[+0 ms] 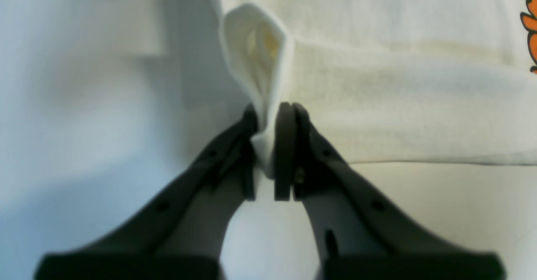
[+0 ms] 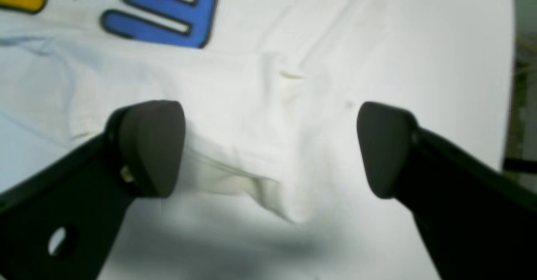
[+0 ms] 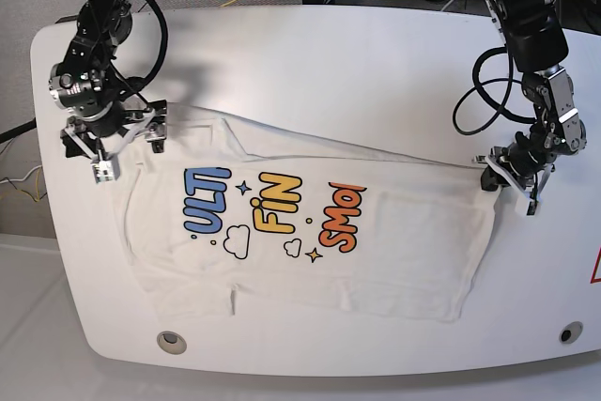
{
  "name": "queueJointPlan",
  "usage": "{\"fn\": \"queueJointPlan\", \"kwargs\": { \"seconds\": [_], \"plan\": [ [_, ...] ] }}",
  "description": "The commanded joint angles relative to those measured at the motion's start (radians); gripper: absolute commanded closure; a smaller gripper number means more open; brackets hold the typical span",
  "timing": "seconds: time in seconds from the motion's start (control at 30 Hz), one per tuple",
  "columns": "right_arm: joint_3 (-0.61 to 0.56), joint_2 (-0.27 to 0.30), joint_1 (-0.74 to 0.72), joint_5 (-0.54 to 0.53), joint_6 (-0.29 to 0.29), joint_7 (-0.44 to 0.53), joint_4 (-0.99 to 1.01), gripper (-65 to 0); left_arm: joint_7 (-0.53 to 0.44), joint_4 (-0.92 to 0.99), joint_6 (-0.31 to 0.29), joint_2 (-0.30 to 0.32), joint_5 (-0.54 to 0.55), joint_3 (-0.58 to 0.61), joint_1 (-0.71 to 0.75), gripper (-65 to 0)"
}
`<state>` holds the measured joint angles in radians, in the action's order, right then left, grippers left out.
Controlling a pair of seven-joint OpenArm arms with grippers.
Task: Fold the T-shirt properly
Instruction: 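Lower both grippers holding the folded edge onto the shirt, then regrip the folded edge with the right gripper near the collar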
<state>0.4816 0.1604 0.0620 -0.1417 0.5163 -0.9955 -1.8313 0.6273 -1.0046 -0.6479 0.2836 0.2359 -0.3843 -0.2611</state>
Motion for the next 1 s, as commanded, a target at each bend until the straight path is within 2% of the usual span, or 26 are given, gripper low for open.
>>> {"fn": "queueJointPlan", "kwargs": {
  "seconds": [0.0, 0.13, 0.27, 0.4, 0.73, 0.97],
  "plan": [
    [0.053, 0.003, -0.015, -0.005, -0.005, 0.014, -0.023, -63.0, -0.019, -0.015, -0.003, 0.015, 0.010, -0.002, -0.020, -4.2],
    [0.153, -0.003, -0.015, -0.059, 0.017, -0.020, -0.018, -63.0, -0.019, -0.015, -0.005, 0.015, 0.010, -0.002, -0.019, -4.3],
    [0.256, -0.005, -0.012, -0.178, 0.071, -0.050, 0.012, -63.0, -0.019, -0.015, -0.005, 0.015, 0.010, -0.002, -0.019, -4.3],
    [0.315, -0.003, -0.011, -0.279, 0.094, -0.081, 0.068, -63.0, -0.019, -0.015, -0.005, 0.015, 0.009, -0.002, -0.019, -4.3],
    [0.328, -0.005, -0.014, -0.425, 0.092, -0.104, 0.117, -63.0, -0.019, -0.015, -0.005, 0.013, 0.009, 0.000, -0.017, -4.3],
    [0.328, -0.041, -0.014, -0.436, 0.092, -0.104, 0.120, -63.0, -0.019, -0.015, -0.005, 0.013, 0.009, 0.000, -0.011, -4.3]
  ]
}}
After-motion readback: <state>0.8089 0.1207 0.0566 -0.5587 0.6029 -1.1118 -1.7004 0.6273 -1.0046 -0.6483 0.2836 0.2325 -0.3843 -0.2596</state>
